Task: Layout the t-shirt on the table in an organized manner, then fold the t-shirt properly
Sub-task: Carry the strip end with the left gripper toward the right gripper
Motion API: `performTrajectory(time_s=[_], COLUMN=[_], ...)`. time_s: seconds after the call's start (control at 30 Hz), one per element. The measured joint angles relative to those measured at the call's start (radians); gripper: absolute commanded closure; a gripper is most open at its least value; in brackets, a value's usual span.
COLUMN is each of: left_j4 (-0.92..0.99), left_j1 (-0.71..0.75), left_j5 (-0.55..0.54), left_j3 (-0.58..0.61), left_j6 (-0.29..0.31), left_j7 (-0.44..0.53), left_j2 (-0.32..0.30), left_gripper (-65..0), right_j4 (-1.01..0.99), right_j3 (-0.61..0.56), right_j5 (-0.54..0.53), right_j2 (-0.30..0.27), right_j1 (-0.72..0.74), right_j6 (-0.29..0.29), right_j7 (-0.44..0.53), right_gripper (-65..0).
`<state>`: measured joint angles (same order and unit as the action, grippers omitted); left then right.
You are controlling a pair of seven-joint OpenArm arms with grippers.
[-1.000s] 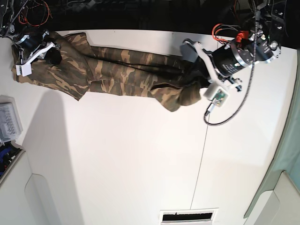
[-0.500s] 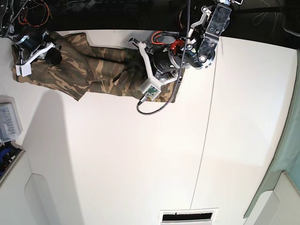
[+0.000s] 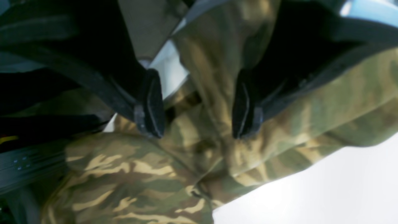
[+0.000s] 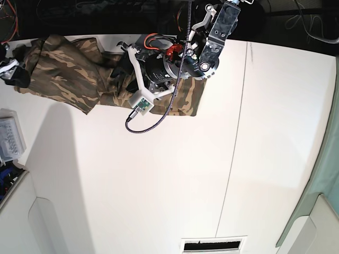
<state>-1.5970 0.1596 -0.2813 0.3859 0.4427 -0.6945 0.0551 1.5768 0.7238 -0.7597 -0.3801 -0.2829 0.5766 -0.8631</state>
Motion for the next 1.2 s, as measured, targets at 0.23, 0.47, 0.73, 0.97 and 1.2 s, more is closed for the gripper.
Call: performTrajectory(time_s=[0.23, 0.47, 0.73, 0.97, 1.2], left_j4=[0.0, 0.0, -0.02, -0.067, -0.114], left_j1=[0.0, 0.0, 0.0, 0.001, 0.0], left_j5=[0.005, 0.007, 0.027, 0.029, 0.039], left_j3=[0.0, 0.0, 0.0, -0.001, -0.002], left_j6=[0.0, 0.0, 0.0, 0.0, 0.0], left_j7=[-0.001, 0.0, -0.005, -0.008, -0.008], left_j2=[-0.011, -0.011, -0.016, -0.017, -0.016], left_gripper=[-38.2, -38.2, -38.2, -38.2, -38.2], right_j4=[-0.183, -0.345, -0.345, -0.345, -0.352], right_j3=[0.029, 0.003, -0.06, -0.118, -0.122], right_j5=[0.008, -0.147, -0.094, 0.074, 0.073], right_j2=[-0.12, -0.121, -0.082, -0.069, -0.069], right_j1=[0.02, 0.06, 0.067, 0.067, 0.067], right_j6=[0.001, -0.003, -0.002, -0.042, -0.042], right_j7=[0.118, 0.04, 0.032, 0.149, 0.155], right_gripper=[-45.4, -45.4, -45.4, -45.2, -38.3])
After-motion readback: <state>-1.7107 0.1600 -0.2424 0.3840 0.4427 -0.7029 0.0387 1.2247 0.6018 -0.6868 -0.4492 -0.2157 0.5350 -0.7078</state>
